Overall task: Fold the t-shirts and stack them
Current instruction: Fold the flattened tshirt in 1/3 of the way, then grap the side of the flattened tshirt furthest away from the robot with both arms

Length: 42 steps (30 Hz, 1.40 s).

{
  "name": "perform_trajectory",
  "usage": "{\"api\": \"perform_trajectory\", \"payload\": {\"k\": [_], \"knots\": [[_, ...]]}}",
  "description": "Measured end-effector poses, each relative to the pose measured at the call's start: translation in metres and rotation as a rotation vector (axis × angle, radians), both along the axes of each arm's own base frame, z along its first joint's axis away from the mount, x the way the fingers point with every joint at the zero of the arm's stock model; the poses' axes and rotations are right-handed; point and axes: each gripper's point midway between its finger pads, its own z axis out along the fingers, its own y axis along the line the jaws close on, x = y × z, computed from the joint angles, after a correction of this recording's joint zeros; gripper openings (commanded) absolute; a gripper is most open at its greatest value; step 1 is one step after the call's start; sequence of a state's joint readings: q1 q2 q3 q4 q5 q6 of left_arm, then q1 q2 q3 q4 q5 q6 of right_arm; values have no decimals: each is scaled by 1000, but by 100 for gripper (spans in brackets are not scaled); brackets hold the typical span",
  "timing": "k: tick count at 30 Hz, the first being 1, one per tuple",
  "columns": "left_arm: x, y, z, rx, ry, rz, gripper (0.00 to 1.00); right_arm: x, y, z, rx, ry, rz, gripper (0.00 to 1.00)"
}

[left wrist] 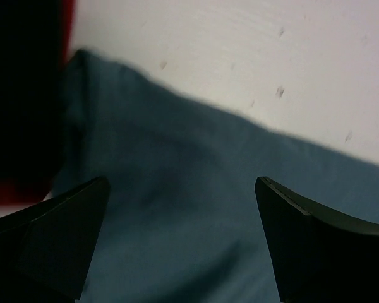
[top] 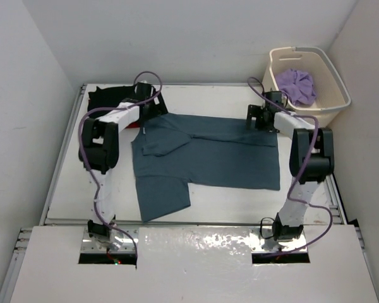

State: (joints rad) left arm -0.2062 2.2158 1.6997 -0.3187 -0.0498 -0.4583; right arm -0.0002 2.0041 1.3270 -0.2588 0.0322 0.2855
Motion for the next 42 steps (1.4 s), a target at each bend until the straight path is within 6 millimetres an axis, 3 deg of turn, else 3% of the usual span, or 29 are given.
{"api": "perform_trajectory", "payload": {"k": [2,7,10,12,16,18,21,29,37,42], "knots": [[-27,6,21,35,-1,7,100,-11,9,27,-6,-37,34,99],[-101,-6,108,28,-139,17,100,-44,36,105,7,-233,109,99],[-161,-15,127,-16,-152,8,100,-77,38,118,23,-285,110,99],[-204,-13,115,-48,-104,18,100,-101,37,111,38,-292,95,99],[-304,19,43,-41,174,106,100,-154,32,76,58,-200,43,99],[-350,27,17,-53,307,129,100,-173,26,64,42,-149,9,99],[-405,29,-1,-95,448,137,98,-189,12,57,-2,-107,-63,99],[-465,10,-30,-106,674,41,79,-209,-2,33,-40,12,-148,99],[-468,7,-35,-88,694,34,59,-211,-6,27,-27,39,-175,99],[-473,14,-51,-44,727,52,54,-215,-13,26,-20,35,-213,99]]}}
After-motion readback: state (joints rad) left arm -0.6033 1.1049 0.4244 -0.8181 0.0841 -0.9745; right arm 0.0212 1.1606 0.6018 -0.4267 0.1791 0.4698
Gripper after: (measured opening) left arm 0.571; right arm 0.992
